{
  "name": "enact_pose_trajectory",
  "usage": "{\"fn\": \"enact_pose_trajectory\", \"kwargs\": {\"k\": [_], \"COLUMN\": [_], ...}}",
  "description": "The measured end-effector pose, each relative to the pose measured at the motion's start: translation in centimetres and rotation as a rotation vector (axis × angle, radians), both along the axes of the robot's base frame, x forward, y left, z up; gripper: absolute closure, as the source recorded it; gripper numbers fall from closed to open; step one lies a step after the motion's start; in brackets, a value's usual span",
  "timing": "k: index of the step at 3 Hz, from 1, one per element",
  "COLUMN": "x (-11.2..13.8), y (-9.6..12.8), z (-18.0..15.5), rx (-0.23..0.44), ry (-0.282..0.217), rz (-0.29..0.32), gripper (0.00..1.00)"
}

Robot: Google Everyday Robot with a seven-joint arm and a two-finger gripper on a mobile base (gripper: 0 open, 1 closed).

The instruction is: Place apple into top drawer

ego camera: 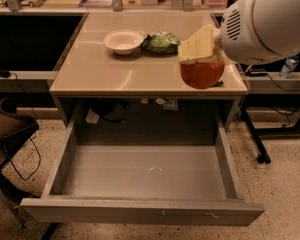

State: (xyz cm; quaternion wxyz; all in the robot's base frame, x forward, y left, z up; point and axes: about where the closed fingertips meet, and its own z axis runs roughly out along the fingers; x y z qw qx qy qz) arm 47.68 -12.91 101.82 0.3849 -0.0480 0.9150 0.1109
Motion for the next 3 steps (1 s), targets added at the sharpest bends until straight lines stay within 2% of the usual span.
{"fn": "enact_pose_trajectory", "kwargs": {"k": [1, 2, 3], "x": [0.0, 3.1, 9.8], "y": [0.0, -0.5, -1.8], "z": [0.0, -1.1, -6.9], "rx": [0.0, -0.029, -0.068], "ry": [0.0, -0.035, 0.025], "rz": [0.0, -0.03, -0.107], "gripper": [1.0, 1.0, 1.0]}}
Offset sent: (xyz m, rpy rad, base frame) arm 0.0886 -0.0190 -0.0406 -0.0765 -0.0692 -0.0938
